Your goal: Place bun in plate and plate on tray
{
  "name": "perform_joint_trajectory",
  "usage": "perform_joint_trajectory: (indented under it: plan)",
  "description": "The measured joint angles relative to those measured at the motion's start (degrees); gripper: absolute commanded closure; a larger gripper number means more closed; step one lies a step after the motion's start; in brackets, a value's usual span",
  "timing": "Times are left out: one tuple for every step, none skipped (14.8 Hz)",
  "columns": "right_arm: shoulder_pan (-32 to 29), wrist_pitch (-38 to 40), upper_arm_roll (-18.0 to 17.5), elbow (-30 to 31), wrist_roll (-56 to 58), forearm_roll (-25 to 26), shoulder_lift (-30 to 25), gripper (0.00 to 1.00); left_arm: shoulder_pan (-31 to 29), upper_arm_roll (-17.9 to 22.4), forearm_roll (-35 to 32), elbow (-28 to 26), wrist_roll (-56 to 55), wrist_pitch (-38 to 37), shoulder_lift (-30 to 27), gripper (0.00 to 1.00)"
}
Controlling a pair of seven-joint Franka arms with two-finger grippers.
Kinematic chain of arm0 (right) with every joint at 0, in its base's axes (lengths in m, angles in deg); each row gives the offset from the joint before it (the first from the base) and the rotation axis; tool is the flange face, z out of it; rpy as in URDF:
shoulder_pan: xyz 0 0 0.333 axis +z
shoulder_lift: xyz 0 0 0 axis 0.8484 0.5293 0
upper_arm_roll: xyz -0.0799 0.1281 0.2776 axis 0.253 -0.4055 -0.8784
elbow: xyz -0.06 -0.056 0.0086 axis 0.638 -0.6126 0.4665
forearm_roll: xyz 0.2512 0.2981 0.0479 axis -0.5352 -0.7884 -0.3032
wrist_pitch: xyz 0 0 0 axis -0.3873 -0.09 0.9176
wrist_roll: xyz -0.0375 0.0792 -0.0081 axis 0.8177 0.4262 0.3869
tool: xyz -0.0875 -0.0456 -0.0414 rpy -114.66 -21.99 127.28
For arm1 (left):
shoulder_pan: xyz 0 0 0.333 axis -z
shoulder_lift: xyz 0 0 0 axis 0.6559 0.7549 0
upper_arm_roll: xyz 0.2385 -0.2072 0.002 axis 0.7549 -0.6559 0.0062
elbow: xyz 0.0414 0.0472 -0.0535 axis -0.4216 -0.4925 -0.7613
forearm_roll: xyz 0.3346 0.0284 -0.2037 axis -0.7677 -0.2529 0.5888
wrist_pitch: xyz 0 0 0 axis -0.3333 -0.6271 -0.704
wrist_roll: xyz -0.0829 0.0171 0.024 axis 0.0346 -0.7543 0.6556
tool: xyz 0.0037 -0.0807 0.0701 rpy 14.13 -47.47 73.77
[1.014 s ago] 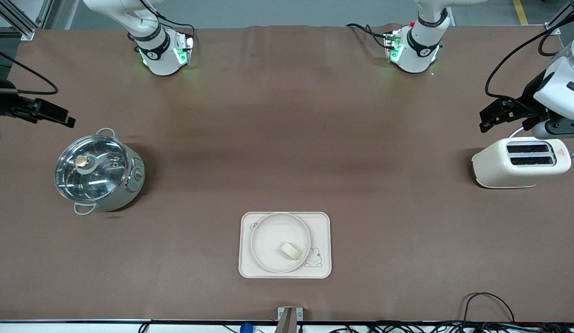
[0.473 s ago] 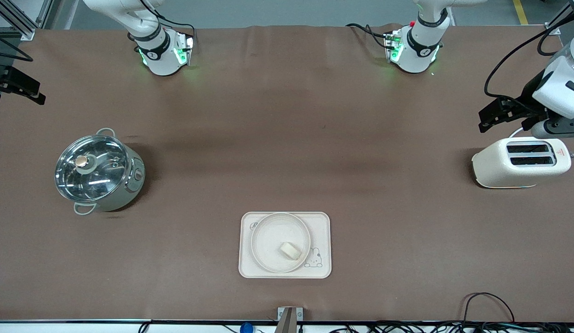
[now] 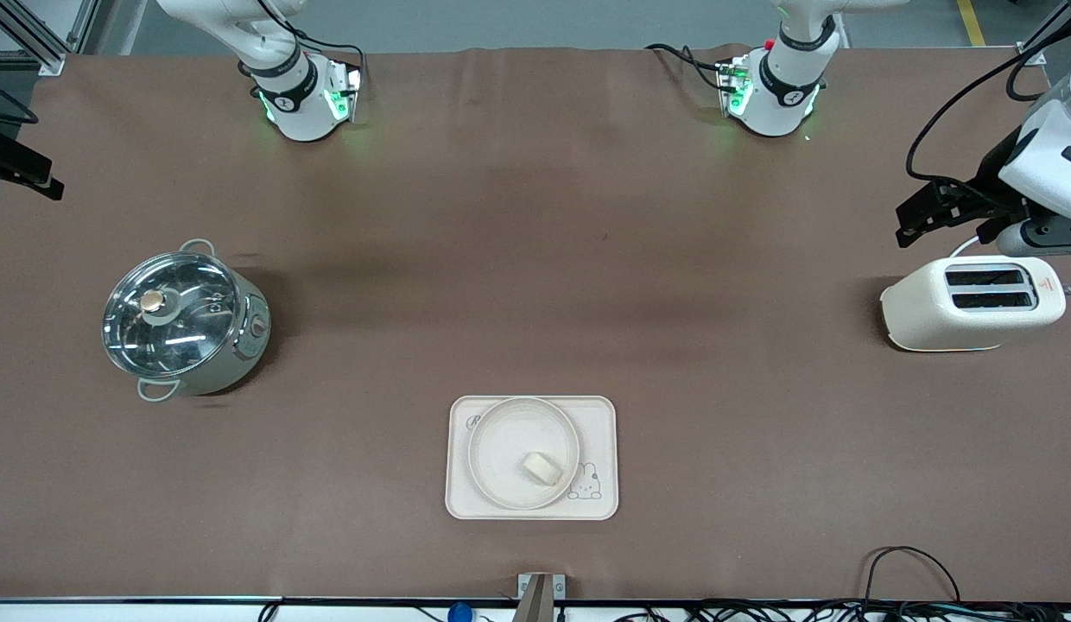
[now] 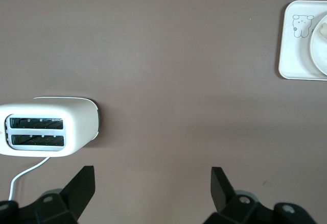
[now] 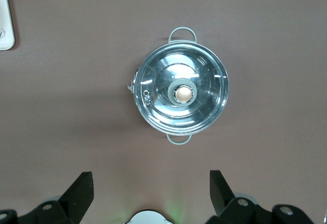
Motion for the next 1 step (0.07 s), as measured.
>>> perform_joint_trajectory:
  plan:
    - [0.00,-0.15,-0.05,0.02,0.01,-0.06,0.00,0.00,0.02,0.00,0.00,0.00,0.00,0.00,0.00,0.00]
